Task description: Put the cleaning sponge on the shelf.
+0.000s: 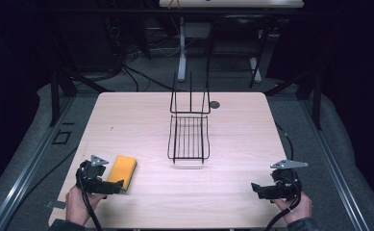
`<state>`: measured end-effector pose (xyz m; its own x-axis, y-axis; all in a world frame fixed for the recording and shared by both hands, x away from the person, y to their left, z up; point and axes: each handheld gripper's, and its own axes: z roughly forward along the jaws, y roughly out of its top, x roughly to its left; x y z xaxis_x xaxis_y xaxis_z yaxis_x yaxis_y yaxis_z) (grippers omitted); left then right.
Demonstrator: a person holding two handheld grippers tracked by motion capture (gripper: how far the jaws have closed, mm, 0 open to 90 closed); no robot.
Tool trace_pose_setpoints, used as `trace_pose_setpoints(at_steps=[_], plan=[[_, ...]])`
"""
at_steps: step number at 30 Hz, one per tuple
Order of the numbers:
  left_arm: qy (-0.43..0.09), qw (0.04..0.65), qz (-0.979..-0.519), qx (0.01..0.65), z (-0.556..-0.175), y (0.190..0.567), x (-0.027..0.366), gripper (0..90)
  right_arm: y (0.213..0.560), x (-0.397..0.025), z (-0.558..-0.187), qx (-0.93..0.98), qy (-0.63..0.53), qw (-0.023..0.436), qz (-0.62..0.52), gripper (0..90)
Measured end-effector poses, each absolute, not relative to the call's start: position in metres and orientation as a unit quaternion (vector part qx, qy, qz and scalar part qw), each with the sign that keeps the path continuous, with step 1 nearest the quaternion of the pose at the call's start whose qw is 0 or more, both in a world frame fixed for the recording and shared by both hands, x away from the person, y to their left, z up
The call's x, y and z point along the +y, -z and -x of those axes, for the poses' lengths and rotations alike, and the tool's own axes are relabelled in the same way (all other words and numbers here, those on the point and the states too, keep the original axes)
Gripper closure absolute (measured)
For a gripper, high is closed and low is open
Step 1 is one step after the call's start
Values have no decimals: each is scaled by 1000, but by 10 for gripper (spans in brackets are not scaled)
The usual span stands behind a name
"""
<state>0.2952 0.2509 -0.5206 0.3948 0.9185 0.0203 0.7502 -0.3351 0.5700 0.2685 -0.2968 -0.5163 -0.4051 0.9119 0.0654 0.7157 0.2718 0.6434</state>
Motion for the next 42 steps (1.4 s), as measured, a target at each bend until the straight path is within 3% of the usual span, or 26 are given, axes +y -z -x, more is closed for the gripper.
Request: trace_pose_setpoints(at_steps=[33,42], plan=[[-126,197,-805,546,-319,545,233,5,522,-287,-280,804,-292,149,-496,71],[-119,177,-809,548,-321,551,231,167,523,-285,-279,811,-286,148,-489,83]])
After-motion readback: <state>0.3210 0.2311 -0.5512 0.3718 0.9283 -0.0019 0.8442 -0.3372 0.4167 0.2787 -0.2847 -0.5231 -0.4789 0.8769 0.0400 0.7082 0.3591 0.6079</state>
